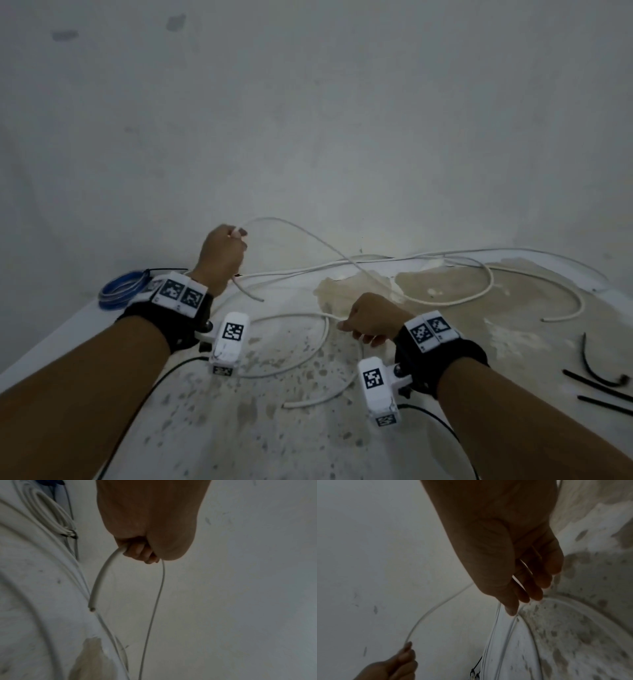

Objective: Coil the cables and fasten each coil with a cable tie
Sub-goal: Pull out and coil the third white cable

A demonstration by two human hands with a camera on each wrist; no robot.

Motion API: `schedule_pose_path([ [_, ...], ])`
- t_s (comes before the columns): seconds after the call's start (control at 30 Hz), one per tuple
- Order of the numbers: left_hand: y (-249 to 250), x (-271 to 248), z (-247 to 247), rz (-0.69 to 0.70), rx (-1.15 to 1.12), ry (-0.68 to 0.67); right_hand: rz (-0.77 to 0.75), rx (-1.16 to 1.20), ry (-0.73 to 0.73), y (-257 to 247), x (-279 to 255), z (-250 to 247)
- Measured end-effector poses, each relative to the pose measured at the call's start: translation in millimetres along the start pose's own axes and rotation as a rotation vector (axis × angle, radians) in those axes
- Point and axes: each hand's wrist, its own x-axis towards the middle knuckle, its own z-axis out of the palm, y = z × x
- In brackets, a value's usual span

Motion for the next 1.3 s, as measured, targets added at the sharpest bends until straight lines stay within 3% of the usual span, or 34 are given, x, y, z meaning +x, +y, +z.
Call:
schedule_pose_path([
  [0.1,28.4,6.8,-11.2,0.137,-0.171,0.07,0.025,0.024,0.04,-1.9,3.1,4.7],
  [0.23,45.9,12.3,-28.8,0.237,-0.288,0.188,0.161,0.006,0.343,6.0,9.1,-9.9],
  [0.3,52.0,11.4,-38.7,0.274,-0.312,0.245,0.242,0.168,0.477,12.1,12.8,-17.3],
  [0.37,56.1,6.6,-46.3,0.296,-0.33,0.202,0.263,0.424,0.499,15.9,14.5,-20.7],
  [0.47,60.5,-2.7,-48.7,0.266,-0.301,0.036,0.251,0.622,0.303,11.8,16.0,-20.9],
  [0.57,64.5,-12.4,-50.2,0.23,-0.324,-0.036,0.207,0.463,0.13,2.1,10.6,-10.9],
  [0.67,70.8,-17.8,-56.8,0.196,-0.346,0.019,0.179,0.284,-0.02,-2.1,8.1,0.7],
  [0.73,74.0,-19.4,-65.2,0.257,-0.221,0.062,0.145,0.169,0.018,2.6,12.5,1.2],
  [0.8,75.5,-20.7,-73.8,0.377,-0.039,0.042,0.149,0.079,0.163,13.8,18.4,-8.7],
  [0.97,72.4,-12.7,-78.4,0.49,0.261,-0.13,0.247,0.066,0.361,45.2,27.4,-40.4],
  [1.13,68.2,11.1,-44.1,0.552,0.634,-0.299,0.337,0.113,0.551,83.3,54.6,-56.1],
  [1.2,61.1,22.5,-24.6,0.596,0.84,-0.368,0.266,0.082,0.443,97.7,63.6,-61.6],
  [1.3,40.6,42.0,1.8,0.585,0.993,-0.474,0.321,0.04,0.372,100.5,75.3,-75.2],
])
